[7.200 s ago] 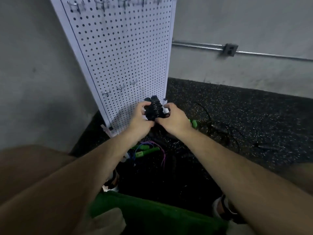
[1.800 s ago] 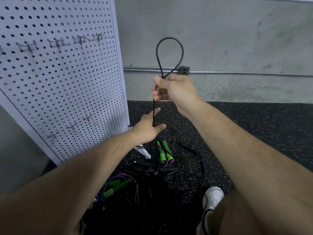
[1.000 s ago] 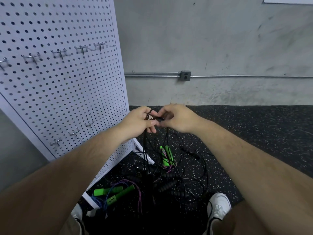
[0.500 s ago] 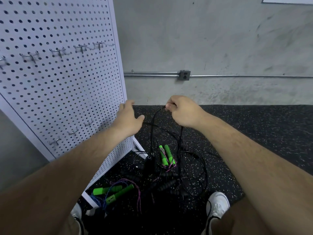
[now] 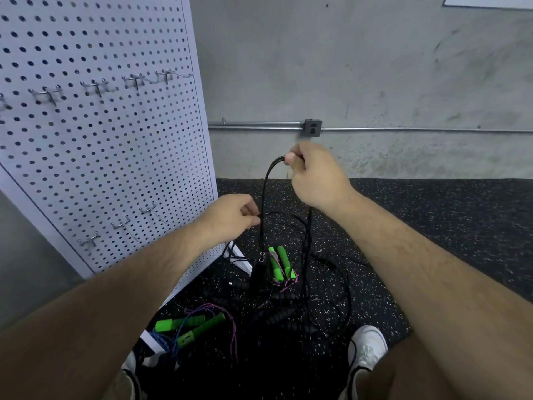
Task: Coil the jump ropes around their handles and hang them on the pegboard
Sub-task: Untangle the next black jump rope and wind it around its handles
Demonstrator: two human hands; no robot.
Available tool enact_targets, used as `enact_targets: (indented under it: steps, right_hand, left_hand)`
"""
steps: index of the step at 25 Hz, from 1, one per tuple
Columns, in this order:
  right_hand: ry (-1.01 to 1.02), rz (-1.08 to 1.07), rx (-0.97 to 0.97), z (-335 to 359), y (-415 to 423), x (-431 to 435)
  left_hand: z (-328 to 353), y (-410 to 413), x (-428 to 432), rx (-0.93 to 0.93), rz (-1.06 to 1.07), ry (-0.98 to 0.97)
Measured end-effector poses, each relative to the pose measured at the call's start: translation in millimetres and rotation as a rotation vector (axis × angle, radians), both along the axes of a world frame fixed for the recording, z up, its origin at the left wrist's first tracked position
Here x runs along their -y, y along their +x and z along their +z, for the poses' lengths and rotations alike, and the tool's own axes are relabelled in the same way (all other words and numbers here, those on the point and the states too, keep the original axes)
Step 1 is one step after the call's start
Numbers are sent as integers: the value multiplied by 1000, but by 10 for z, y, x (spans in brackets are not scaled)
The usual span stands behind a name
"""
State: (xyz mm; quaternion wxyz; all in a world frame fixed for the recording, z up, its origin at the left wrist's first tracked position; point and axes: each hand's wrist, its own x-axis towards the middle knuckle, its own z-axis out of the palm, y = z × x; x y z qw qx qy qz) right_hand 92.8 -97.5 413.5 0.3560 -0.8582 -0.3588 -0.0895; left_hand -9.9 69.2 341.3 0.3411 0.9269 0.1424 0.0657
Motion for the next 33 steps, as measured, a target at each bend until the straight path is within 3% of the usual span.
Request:
enact_targets:
  steps: [6, 10, 15, 22, 28, 33]
  right_hand:
    - [40, 48, -84, 44, -27, 39]
    - [-33, 96, -283, 100, -63, 117]
    - [74, 287, -990, 92, -3, 232]
    - [-151, 286, -560, -326, -34, -106]
    - [-87, 368, -594, -374, -114, -227]
    - [-68, 306, -467, -365, -135, -267]
  left_hand:
    - [39, 17, 76, 147, -49, -41]
    - [75, 64, 37, 184, 34, -81]
    - [244, -39, -15, 210, -61, -49]
    - [389, -116, 53, 283, -65, -76]
    - [464, -201, 26, 277, -42, -212]
    - [530, -247, 60, 276, 6, -212]
